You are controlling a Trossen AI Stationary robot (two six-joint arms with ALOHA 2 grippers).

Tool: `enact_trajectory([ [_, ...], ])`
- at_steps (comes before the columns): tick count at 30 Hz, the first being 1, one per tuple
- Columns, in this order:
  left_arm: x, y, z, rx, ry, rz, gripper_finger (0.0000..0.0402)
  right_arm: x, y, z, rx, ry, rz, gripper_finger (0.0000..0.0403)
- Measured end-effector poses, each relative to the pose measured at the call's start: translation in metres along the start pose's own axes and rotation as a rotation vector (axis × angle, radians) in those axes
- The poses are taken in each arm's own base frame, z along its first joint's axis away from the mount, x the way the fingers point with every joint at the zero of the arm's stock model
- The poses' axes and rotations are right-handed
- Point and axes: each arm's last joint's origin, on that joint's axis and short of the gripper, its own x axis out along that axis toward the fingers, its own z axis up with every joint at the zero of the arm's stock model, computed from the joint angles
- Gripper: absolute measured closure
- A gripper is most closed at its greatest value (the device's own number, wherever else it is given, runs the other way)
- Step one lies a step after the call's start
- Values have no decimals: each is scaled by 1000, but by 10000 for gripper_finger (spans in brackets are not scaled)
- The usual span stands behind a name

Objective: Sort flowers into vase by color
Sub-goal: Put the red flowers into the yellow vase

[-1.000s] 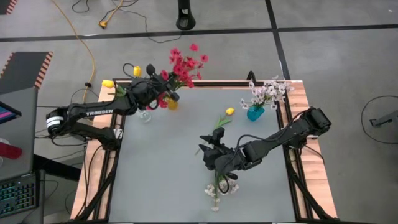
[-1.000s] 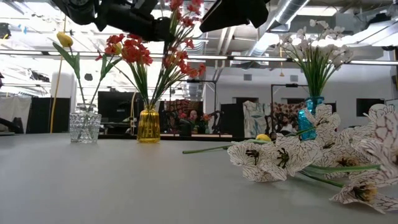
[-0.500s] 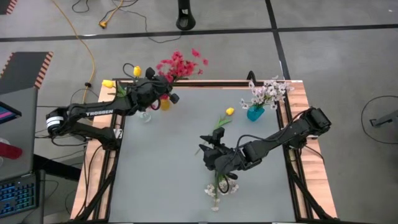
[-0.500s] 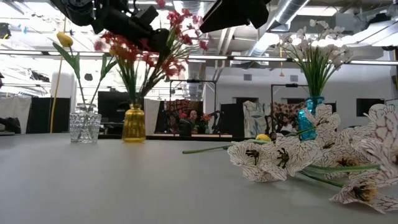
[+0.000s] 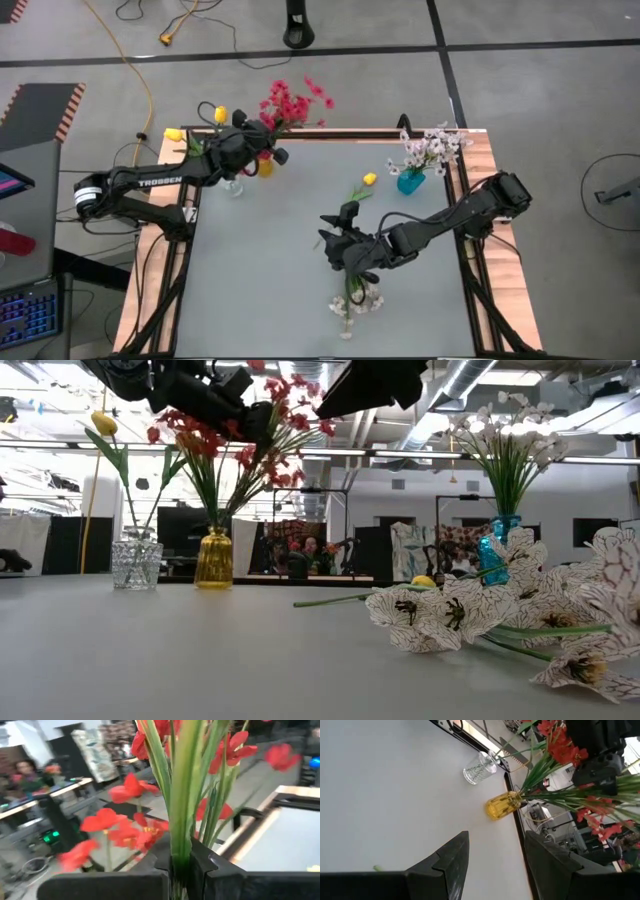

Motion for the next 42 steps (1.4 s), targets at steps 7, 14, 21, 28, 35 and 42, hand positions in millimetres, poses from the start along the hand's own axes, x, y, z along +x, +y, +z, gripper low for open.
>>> enact_trajectory([
  [7,-4,-3,4,-6,-9,101,396,1,-1,0,4,2,-2,184],
  [14,-8,-5,5,-26,13,208,395,1,-1,0,4,2,-1,184],
  [21,-11,-10,4,-10,34,214,395,1,-1,0,3,2,-1,184],
  [28,-11,-11,1,18,62,205,395,1,-1,0,3,2,-1,184],
  [35,-11,-11,1,-72,50,200,395,1,-1,0,3,2,-1,184],
  [42,-11,-11,-1,-133,65,232,396,1,-1,0,3,2,-1,184],
])
